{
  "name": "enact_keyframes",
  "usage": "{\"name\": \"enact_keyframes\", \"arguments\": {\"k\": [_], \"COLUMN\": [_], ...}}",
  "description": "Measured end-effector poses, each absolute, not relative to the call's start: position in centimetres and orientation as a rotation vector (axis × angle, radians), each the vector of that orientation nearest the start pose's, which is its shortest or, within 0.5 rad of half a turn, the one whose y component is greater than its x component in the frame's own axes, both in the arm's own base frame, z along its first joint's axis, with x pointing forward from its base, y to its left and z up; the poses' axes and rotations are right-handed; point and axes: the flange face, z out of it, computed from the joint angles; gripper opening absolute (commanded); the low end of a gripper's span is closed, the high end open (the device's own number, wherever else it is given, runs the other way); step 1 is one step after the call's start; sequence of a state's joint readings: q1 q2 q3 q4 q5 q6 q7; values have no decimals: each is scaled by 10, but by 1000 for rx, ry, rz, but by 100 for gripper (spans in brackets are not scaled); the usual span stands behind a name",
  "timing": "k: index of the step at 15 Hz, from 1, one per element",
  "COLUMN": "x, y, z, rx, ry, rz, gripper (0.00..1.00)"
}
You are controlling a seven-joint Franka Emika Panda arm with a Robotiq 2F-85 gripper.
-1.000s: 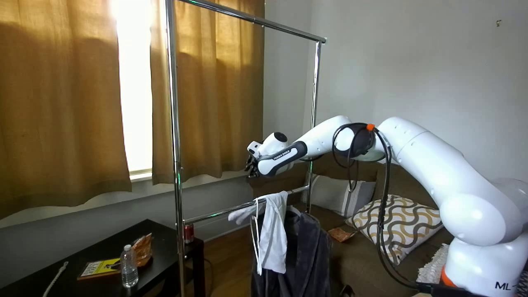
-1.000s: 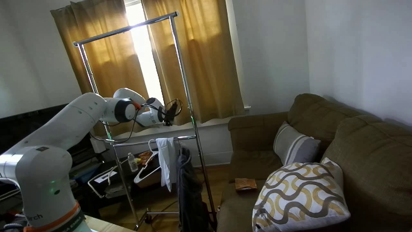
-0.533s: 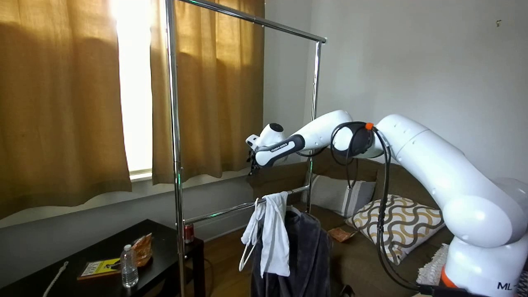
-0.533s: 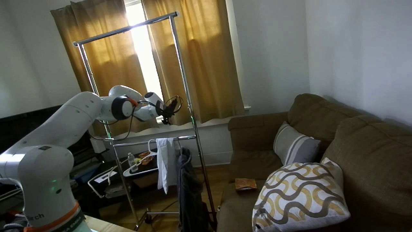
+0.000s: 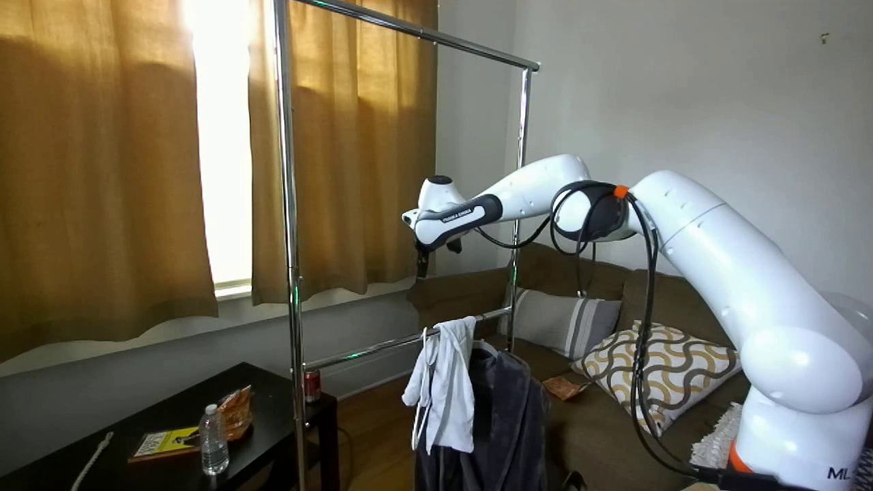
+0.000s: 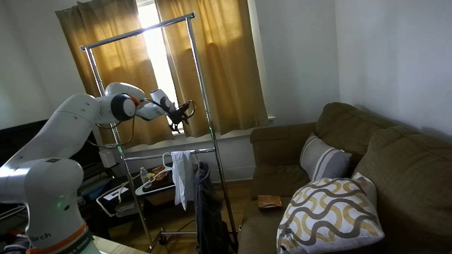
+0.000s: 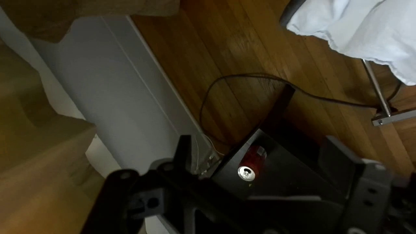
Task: Pick up the white cloth from the couch and put it on the bottom railing
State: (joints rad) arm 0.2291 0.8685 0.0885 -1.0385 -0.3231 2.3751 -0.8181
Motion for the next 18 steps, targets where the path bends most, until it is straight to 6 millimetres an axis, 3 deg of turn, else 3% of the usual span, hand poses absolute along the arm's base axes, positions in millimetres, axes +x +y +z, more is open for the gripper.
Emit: {"name": "enact_keyframes", "arguments": {"k": [7, 12, 18], "x": [754, 717, 667], "y": [199, 198, 183], "z": [377, 389, 403], "rx": [-3000, -3062, -3133], "ry": [-1580, -1390, -1207], "rz": [-557, -507, -462], "gripper": [100, 100, 100]}}
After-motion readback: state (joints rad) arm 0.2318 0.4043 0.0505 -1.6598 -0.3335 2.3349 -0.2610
